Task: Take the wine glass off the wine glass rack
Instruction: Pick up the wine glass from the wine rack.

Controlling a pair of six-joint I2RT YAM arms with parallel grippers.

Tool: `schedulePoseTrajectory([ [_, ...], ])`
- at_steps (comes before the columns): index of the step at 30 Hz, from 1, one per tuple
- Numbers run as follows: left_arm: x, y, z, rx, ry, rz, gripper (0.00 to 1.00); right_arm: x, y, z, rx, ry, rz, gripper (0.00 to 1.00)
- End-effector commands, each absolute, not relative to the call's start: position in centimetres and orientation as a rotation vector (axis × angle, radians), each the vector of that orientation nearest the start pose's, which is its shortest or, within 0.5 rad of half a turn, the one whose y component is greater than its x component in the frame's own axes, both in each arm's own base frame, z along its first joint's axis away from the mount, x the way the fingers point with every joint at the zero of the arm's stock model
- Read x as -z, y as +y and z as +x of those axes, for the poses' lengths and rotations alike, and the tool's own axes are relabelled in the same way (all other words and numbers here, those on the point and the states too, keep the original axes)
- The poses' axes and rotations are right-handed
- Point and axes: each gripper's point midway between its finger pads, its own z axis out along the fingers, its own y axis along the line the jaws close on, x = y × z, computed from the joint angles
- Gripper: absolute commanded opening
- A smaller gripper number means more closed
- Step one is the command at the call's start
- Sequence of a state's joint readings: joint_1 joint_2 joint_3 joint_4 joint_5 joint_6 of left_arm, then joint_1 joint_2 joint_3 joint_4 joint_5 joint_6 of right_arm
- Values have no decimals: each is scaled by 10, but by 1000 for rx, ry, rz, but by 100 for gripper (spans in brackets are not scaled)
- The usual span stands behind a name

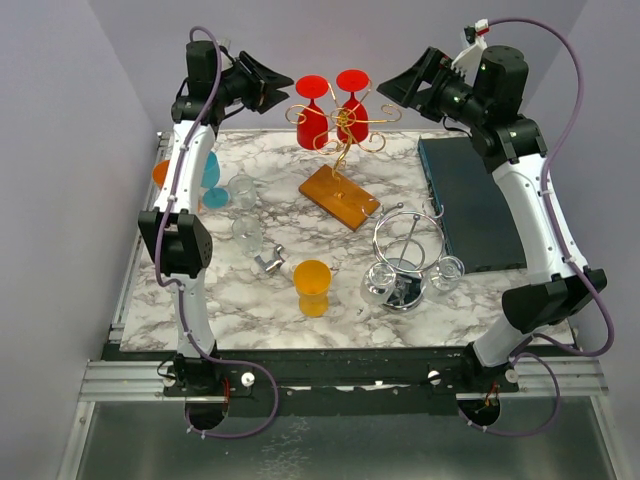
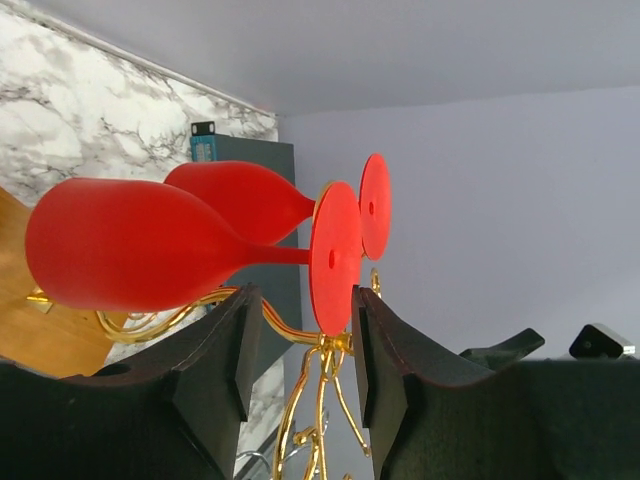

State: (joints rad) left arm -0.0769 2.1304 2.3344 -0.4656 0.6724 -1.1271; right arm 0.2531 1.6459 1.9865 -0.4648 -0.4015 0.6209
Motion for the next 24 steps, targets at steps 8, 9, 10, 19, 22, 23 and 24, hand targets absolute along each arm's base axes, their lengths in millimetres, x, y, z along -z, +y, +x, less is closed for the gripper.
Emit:
schedulePoseTrajectory([
  [8,-390,-209,554,1554,1930,-451,37,-467,201,423,-988,1748,-13,93],
  [9,-390,-210,554,1559,1932,-452,35,-468,200,423,-988,1747,-11,93],
  [10,-390,-211,554,1562,1931,-454,32,-469,200,423,-987,1744,-11,93],
  [19,-400,-214,548,1593,1921,-453,19,-469,198,422,-987,1743,-8,94],
  [22,-403,-214,547,1609,1915,-455,15,-469,198,421,-989,1743,-7,94],
  [23,-405,-214,547,1612,1913,-455,14,-470,198,421,-990,1741,-8,94],
  [24,-405,-214,546,1615,1911,-457,13,-470,198,420,-991,1741,-8,94],
])
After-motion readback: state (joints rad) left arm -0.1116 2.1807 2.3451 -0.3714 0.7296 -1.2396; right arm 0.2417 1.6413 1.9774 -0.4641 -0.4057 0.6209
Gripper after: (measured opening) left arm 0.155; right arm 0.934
